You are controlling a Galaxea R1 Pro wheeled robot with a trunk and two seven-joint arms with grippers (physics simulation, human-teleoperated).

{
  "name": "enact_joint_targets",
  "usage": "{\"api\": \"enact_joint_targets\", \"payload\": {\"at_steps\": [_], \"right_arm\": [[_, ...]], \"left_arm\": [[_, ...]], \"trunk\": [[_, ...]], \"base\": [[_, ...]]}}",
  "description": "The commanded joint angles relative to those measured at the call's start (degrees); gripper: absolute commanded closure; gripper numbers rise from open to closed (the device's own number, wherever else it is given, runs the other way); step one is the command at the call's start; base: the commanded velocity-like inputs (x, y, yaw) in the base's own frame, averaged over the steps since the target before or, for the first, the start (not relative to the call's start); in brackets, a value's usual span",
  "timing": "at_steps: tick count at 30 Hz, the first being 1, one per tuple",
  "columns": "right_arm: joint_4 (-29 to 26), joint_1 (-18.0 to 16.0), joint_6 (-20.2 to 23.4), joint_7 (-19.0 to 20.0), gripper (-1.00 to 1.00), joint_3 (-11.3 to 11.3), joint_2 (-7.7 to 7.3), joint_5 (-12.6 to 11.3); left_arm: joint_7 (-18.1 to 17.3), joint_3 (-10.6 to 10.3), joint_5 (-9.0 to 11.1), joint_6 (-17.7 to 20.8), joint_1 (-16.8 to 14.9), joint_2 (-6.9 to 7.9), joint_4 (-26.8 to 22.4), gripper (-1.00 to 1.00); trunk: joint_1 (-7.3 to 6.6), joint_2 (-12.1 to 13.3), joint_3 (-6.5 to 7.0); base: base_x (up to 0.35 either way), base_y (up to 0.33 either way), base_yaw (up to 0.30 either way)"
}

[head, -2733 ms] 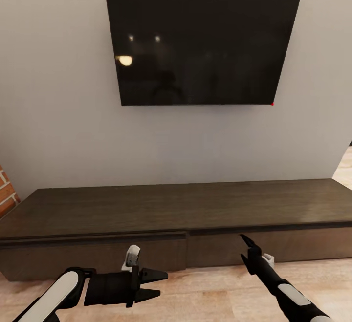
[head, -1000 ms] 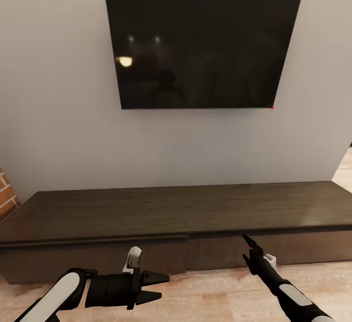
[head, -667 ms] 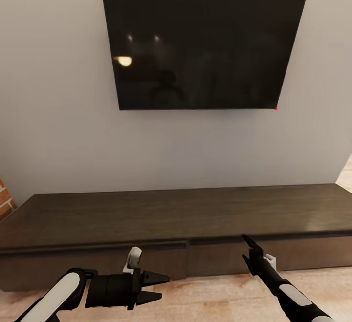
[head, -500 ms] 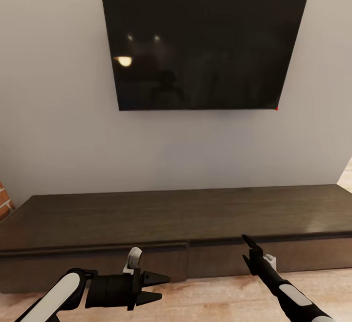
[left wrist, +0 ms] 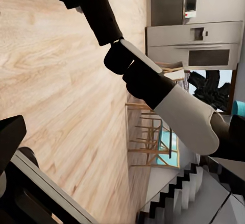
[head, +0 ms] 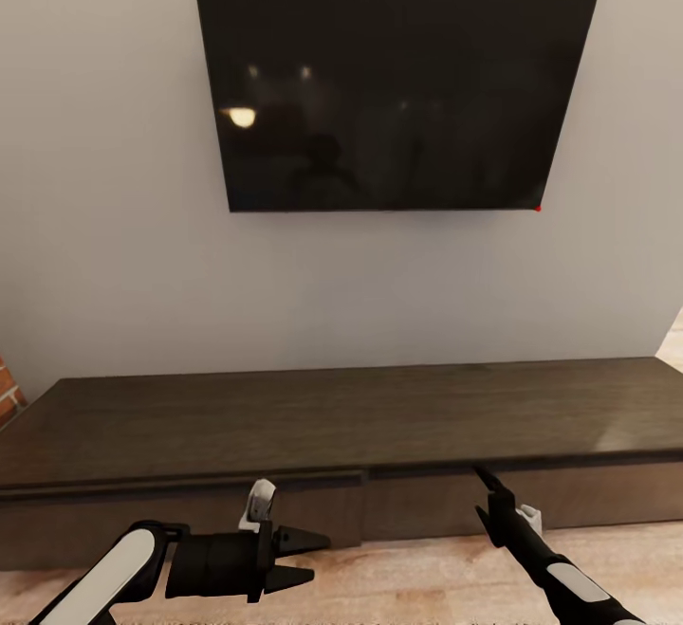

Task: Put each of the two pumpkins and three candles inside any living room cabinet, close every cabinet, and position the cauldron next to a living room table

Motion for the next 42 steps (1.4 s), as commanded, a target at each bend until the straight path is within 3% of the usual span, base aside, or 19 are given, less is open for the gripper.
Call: {"api": "enact_joint_targets", "payload": {"at_steps": [1,9,15,25,39,42], "right_arm": [[0.05,-0.05,0.31,0.23,-1.00,0.33,-0.05,-0.60],[-0.02,-0.05,0.42,0.94,-1.00,0.36,-0.07,-0.48],[0.11,-0.05,0.98,7.29,-1.00,0.86,-0.15,-0.30],[0.15,-0.05,3.30,11.84,-1.00,1.02,-1.10,-0.28],[0.49,-0.05,3.64,12.48,-1.00,0.99,-1.56,-0.33],[0.50,-0.05,3.64,12.47,-1.00,1.00,-1.56,-0.33]], "left_arm": [[-0.22,-0.07,-0.09,0.05,-0.05,0.04,0.01,-1.00],[-0.22,-0.11,-0.09,0.05,-0.08,0.04,-0.06,-1.00],[-0.22,-0.13,-0.09,0.05,-0.06,0.04,-0.07,-1.00],[-0.22,-0.16,-0.09,0.05,-0.03,0.04,-0.08,-1.00],[-0.22,-0.17,-0.09,0.05,-0.03,0.04,-0.08,-1.00],[-0.22,-0.20,-0.09,0.05,-0.03,0.04,-0.08,-1.00]], "trunk": [[0.22,-0.44,-0.24],[1.09,-2.04,-0.96],[1.31,-2.45,-1.14],[1.31,-2.45,-1.14],[1.53,-2.85,-1.32],[2.19,-4.05,-1.86]], "base": [[0.000,0.000,0.000],[0.000,0.000,0.000],[0.000,0.000,0.000],[0.000,0.000,0.000],[0.000,0.000,0.000],[0.000,0.000,0.000]]}}
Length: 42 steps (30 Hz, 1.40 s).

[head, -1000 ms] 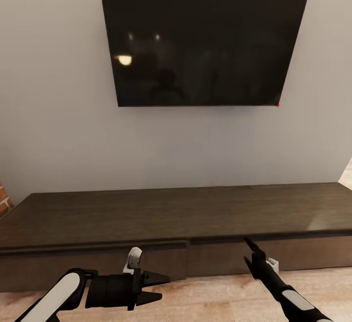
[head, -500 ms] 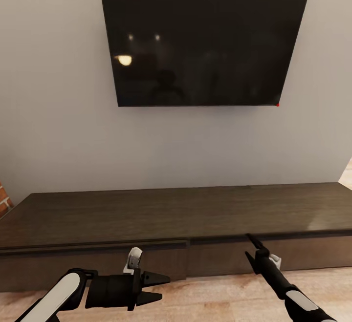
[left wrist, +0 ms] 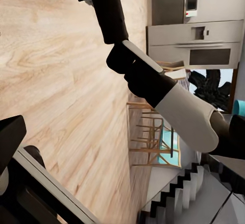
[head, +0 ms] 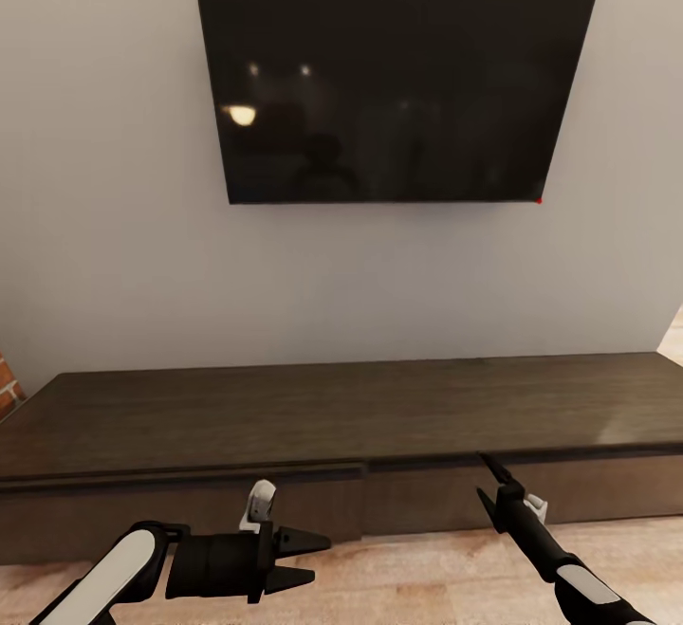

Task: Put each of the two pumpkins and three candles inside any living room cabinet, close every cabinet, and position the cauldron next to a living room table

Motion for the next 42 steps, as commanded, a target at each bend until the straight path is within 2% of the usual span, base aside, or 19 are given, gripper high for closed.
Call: {"api": "enact_joint_targets", "payload": {"at_steps": [1,11,14,21,28,35,39,42], "right_arm": [[0.05,-0.05,0.46,0.15,-1.00,0.29,-0.03,-0.61],[0.03,-0.05,0.46,0.26,-1.00,0.32,-0.03,-0.53],[-0.03,-0.05,0.48,1.51,-1.00,0.32,-0.03,-0.52],[0.04,-0.05,0.52,5.43,-1.00,0.25,-0.13,-0.74],[0.05,-0.05,0.47,6.57,-1.00,0.03,-0.29,-0.93],[0.05,-0.05,0.46,6.65,-1.00,-0.03,-0.29,-0.96],[0.10,-0.05,0.46,6.65,-1.00,-0.05,-0.30,-0.94],[0.10,-0.05,0.46,6.65,-1.00,-0.09,-0.30,-0.92]], "left_arm": [[-0.22,-0.09,-0.09,0.05,-0.05,0.04,0.00,-1.00],[-0.22,-0.15,-0.09,0.05,-0.05,0.04,-0.05,-1.00],[-0.22,-1.08,-0.11,0.05,-0.08,0.04,-0.01,-1.00],[-0.22,-1.67,-0.13,0.05,-0.06,0.04,0.00,-1.00],[-0.22,-1.70,-0.12,0.05,-0.07,0.04,0.00,-1.00],[-0.22,-1.70,-0.11,0.05,-0.08,0.04,0.00,-1.00],[-0.22,-1.70,-0.14,0.05,-0.07,0.04,0.00,-1.00],[-0.22,-1.70,-0.11,0.05,-0.06,0.04,0.00,-1.00]], "trunk": [[0.21,-0.44,-0.24],[2.41,-4.45,-2.04],[3.07,-5.65,-2.57],[3.07,-5.65,-2.57],[3.07,-5.65,-2.57],[4.61,-8.46,-3.83],[4.61,-8.46,-3.83],[5.27,-9.66,-4.37]], "base": [[0.000,0.000,0.000],[0.000,0.000,0.000],[0.000,0.000,0.000],[0.000,0.000,0.000],[0.000,0.000,0.000],[0.000,0.000,0.000],[0.000,0.000,0.000],[0.000,0.000,0.000]]}}
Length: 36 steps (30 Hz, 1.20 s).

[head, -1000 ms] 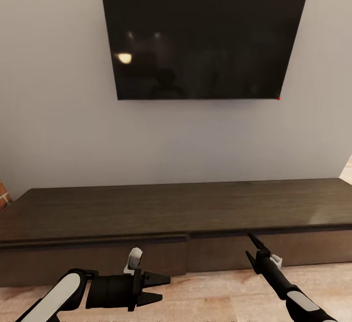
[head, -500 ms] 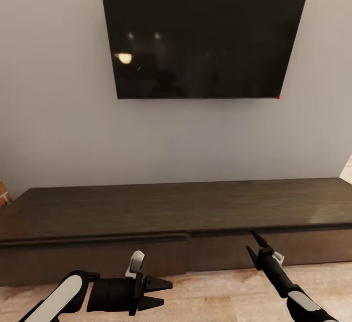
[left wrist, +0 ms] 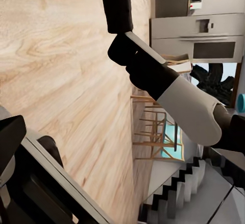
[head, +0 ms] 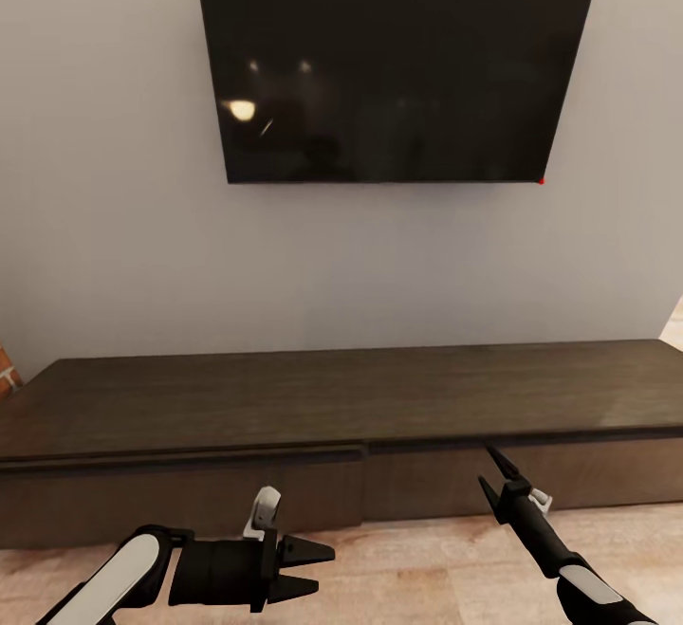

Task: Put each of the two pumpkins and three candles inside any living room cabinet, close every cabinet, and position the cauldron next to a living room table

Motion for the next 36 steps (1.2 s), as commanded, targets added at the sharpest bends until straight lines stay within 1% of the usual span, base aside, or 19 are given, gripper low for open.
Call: {"api": "enact_joint_targets", "payload": {"at_steps": [1,6,13,18,28,35,36], "right_arm": [[0.06,-0.05,0.50,0.15,-1.00,0.30,-0.03,-0.61],[0.06,-0.05,0.50,0.15,-1.00,0.31,-0.03,-0.58],[0.02,-0.05,0.43,0.15,-1.00,0.31,0.00,-0.56],[0.05,-0.05,0.41,0.15,-1.00,0.29,0.01,-0.56],[0.06,-0.05,0.41,0.15,-1.00,0.29,0.06,-0.56],[0.03,-0.05,0.29,0.15,-1.00,0.29,0.06,-0.56],[0.01,-0.05,0.26,0.15,-1.00,0.29,0.06,-0.55]], "left_arm": [[-0.22,-0.08,-0.08,0.04,-0.05,0.04,-0.02,-1.00],[-0.22,-0.08,-0.08,0.04,-0.06,0.04,-0.01,-1.00],[-0.22,-0.08,-0.09,0.04,-0.06,0.04,-0.04,-1.00],[-0.22,-0.12,-0.07,0.04,-0.09,0.04,-0.08,-1.00],[-0.23,-0.16,-0.07,0.04,-0.06,0.04,-0.09,-1.00],[-0.29,-0.14,-0.07,0.04,-0.07,0.04,-0.09,-1.00],[-0.30,-0.13,-0.07,0.04,-0.07,0.04,-0.09,-1.00]], "trunk": [[0.21,-0.44,-0.24],[1.25,-2.33,-1.15],[1.43,-2.42,-2.70],[1.43,-2.42,-2.70],[1.69,-2.55,-4.92],[1.69,-2.55,-4.92],[1.72,-2.57,-5.14]], "base": [[0.000,0.000,0.000],[0.000,0.000,0.000],[0.000,0.000,0.000],[0.000,0.000,0.000],[0.000,0.000,0.000],[0.000,0.000,0.000],[0.000,0.000,0.000]]}}
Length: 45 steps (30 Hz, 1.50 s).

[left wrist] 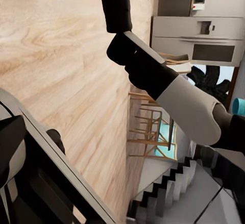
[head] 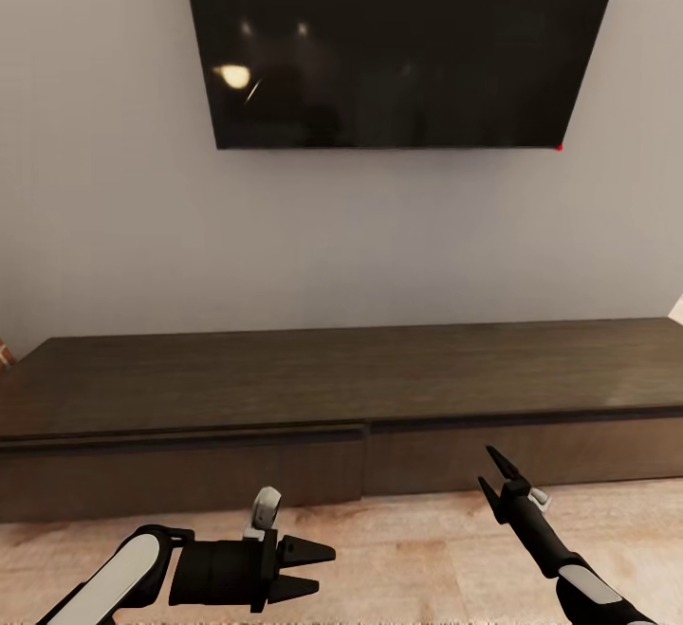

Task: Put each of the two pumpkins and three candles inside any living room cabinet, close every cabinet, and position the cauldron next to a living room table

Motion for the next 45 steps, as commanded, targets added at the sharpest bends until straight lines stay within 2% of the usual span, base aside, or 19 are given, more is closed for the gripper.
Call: {"api": "enact_joint_targets", "payload": {"at_steps": [1,3,45], "right_arm": [[0.04,-0.04,0.49,0.16,-1.00,0.31,-0.03,-0.58],[0.03,-0.04,0.48,0.16,-1.00,0.31,-0.03,-0.56],[1.34,-0.04,0.74,0.06,-1.00,0.75,-0.03,-0.36]], "left_arm": [[-0.23,-0.09,-0.11,0.04,-0.06,0.04,0.00,-1.00],[-0.23,-0.07,-0.11,0.04,-0.04,0.04,0.00,-1.00],[-0.23,-0.10,-0.17,0.04,-0.03,0.04,-0.09,-1.00]], "trunk": [[0.01,-0.04,-0.28],[0.06,-0.07,-0.72],[0.06,-0.07,-0.72]], "base": [[0.000,0.000,0.000],[0.000,0.000,0.000],[0.052,0.000,0.000]]}}
